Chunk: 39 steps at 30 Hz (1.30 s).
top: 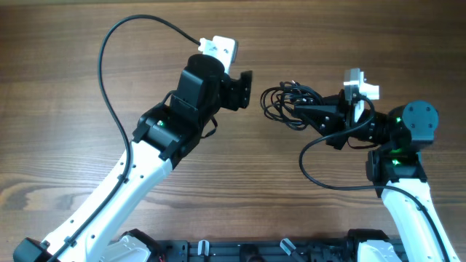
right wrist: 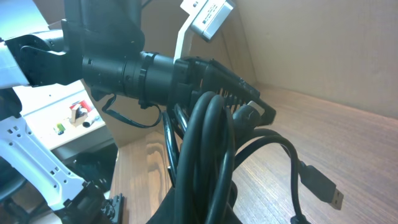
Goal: Untangle cables
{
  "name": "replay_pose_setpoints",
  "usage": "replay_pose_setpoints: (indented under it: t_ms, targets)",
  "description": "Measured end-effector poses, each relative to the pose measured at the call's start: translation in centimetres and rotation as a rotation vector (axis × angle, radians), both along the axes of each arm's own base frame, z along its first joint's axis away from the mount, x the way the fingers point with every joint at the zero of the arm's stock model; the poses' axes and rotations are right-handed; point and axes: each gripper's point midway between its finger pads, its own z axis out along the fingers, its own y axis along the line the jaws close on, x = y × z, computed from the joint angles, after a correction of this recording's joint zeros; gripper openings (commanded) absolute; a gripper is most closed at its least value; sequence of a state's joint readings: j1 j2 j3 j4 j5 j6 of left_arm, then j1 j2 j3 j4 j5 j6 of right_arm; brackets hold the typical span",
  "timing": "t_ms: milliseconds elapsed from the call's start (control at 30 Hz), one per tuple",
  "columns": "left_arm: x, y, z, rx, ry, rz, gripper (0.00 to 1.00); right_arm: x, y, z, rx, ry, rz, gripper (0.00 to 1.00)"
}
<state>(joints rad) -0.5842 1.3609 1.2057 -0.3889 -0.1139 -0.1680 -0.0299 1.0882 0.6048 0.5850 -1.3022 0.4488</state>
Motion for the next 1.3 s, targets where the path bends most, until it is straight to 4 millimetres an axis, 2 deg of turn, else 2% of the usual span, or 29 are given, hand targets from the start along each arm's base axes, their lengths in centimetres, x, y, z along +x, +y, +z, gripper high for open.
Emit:
replay_pose_setpoints:
  t_ms: [67,133,233,333,367,433,567,667,767,833,1000,1067,1200,1300]
  targets:
    - [-0.5,-0.5,-0.3,-0.01,0.024,-0.034,1.0,0.0,0.0,0.0,0.0,0.0,0.0,0.04]
    - [-1.1,-1.4,-0.5,-0.033,0.045,-0.087,0.9,0.0,0.0,0.0,0.0,0.0,0.0,0.04]
    - [-2.4,-3.1,-0.4,-0.041,0.051,-0.228,0.86,0.0,0.0,0.0,0.0,0.0,0.001,0.04]
    - [-3.8,-4.7,-0.2,-0.044,0.043,-0.374,0.79,-0.1,0.0,0.0,-0.001,0.0,0.007,0.04]
    - [-4.2,-5.1,-0.2,-0.047,0.039,-0.412,0.8,-0.1,0.0,0.0,-0.001,0.0,0.008,0.04]
    - [-4.4,-5.2,-0.1,-0.045,0.034,-0.438,0.89,-0.2,0.1,0.0,-0.001,0.0,0.011,0.04]
    - [-3.2,-3.5,-0.3,-0.049,0.045,-0.399,0.99,-0.2,0.1,0.0,-0.001,0.0,0.011,0.04]
    - [-1.5,-0.9,-0.3,-0.09,0.073,-0.297,1.0,-0.2,0.1,0.0,-0.001,0.0,0.011,0.04]
    - [-1.1,0.1,-0.1,-0.165,0.114,-0.281,0.98,-0.2,0.1,0.0,-0.001,0.0,0.011,0.04]
    - [-1.8,-0.3,0.3,-0.217,0.138,-0.332,0.92,-0.2,0.1,0.0,-0.001,0.0,0.011,0.04]
    - [-3.7,-1.6,0.3,-0.281,0.202,-0.427,0.84,-0.2,0.1,0.0,-0.001,0.0,0.011,0.04]
    - [-4.3,-2.2,0.2,-0.285,0.218,-0.451,0.85,-0.2,0.1,0.0,-0.001,0.0,0.011,0.04]
    - [-5.8,-3.8,0.2,-0.285,0.232,-0.51,0.93,-0.2,0.1,0.0,-0.001,0.0,0.011,0.04]
    - [-6.6,-4.9,0.2,-0.278,0.236,-0.537,0.91,-0.2,0.1,0.0,-0.001,0.0,0.011,0.04]
